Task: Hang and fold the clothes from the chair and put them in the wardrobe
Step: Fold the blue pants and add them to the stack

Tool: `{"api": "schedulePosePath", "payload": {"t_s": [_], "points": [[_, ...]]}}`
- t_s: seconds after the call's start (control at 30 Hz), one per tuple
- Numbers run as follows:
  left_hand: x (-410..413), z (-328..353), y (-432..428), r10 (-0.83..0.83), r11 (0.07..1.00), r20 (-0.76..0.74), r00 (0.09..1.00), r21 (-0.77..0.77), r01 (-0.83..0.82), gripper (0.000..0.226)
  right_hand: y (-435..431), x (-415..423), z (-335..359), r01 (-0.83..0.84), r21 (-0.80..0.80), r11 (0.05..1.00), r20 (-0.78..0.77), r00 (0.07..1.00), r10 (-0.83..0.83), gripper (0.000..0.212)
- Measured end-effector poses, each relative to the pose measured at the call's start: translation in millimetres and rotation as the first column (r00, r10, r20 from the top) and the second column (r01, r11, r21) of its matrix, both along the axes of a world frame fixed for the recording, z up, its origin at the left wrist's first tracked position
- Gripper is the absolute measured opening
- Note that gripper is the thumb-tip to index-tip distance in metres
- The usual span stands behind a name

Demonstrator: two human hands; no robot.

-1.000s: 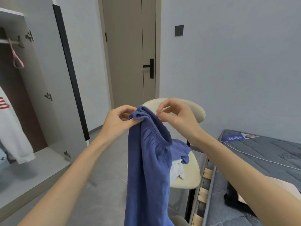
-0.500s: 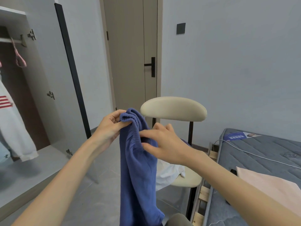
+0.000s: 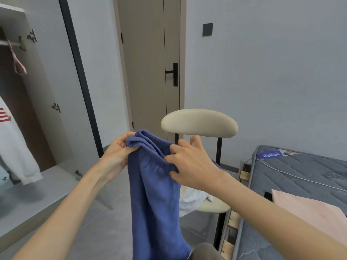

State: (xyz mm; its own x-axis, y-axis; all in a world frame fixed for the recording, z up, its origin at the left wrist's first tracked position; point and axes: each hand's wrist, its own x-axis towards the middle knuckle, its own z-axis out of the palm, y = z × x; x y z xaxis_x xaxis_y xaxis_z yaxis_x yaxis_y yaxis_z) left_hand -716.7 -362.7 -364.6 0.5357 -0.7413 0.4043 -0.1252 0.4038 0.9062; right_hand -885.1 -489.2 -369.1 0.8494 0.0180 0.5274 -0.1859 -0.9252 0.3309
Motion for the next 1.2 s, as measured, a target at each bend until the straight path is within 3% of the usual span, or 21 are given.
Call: {"api": "schedulePosePath", "payload": {"t_s": [0.1, 0.17, 0.23, 0.33, 0.43, 0.6, 0.73, 0.8, 0.93, 1.0, 1.1, 1.2], "points": [[7.2, -1.5, 3.0, 0.038, 0.998, -0.010, 0.999, 0.043, -0.038, 0.011, -2.4, 0.9, 5.1, -0.048, 0.010, 0.999, 0.017, 0.999, 0.048, 0.027], [12.6, -3.6, 2.1, 0.147, 0.984, 0.044, 0.988, 0.090, -0.150, 0.009, -4.4, 0.3, 11.2, -0.074, 0.121, 0.990, 0.039, 0.997, 0.070, 0.027], [15.7, -3.5, 1.3, 0.206, 0.966, 0.116, 0.972, 0.132, -0.220, 0.010, -3.0, 2.1, 19.0, -0.096, 0.334, 0.938, 0.037, 0.995, 0.089, 0.032], [20.0, -1.0, -0.7, 0.264, 0.945, 0.159, 0.951, 0.154, -0.288, 0.010, 2.0, 9.0, 27.4, -0.173, 0.554, 0.814, 0.094, 0.985, 0.146, 0.031], [24.5, 5.5, -1.5, 0.309, 0.931, 0.154, 0.938, 0.153, -0.332, 0.009, 1.2, 16.5, 33.0, -0.239, 0.743, 0.625, 0.099, 0.963, 0.251, 0.015], [28.2, 25.1, 0.8, 0.225, 0.944, 0.098, 0.969, 0.226, -0.242, 0.014, 2.4, 19.4, 60.3, -0.198, 0.928, 0.315, 0.089, 0.940, 0.328, 0.012], [34.5, 44.5, 8.1, 0.213, 0.940, 0.092, 0.973, 0.252, -0.230, 0.023, 5.7, 27.8, 83.7, -0.099, 0.986, 0.135, 0.016, 0.859, 0.512, 0.043], [38.0, 52.7, 13.1, 0.237, 0.932, 0.104, 0.966, 0.255, -0.256, 0.022, 10.4, 32.2, 96.6, -0.041, 0.976, 0.214, -0.085, 0.833, 0.547, 0.048], [49.8, 61.6, 25.9, 0.348, 0.896, 0.144, 0.926, 0.240, -0.374, 0.016, 22.7, 46.7, 116.2, 0.044, 0.715, 0.698, -0.349, 0.887, 0.302, 0.020], [52.3, 66.1, 34.9, 0.374, 0.889, 0.166, 0.913, 0.216, -0.403, 0.013, 26.7, 58.1, 118.1, 0.066, 0.561, 0.825, -0.372, 0.911, 0.180, 0.015], [52.6, 72.1, 48.1, 0.393, 0.886, 0.200, 0.898, 0.178, -0.428, 0.011, 31.2, 71.0, 117.6, -0.026, 0.483, 0.875, -0.263, 0.949, 0.173, 0.019], [55.3, 73.5, 63.4, 0.438, 0.856, 0.274, 0.856, 0.163, -0.490, 0.012, 30.8, 78.9, 116.5, -0.147, 0.593, 0.792, -0.103, 0.961, 0.256, 0.017]]}}
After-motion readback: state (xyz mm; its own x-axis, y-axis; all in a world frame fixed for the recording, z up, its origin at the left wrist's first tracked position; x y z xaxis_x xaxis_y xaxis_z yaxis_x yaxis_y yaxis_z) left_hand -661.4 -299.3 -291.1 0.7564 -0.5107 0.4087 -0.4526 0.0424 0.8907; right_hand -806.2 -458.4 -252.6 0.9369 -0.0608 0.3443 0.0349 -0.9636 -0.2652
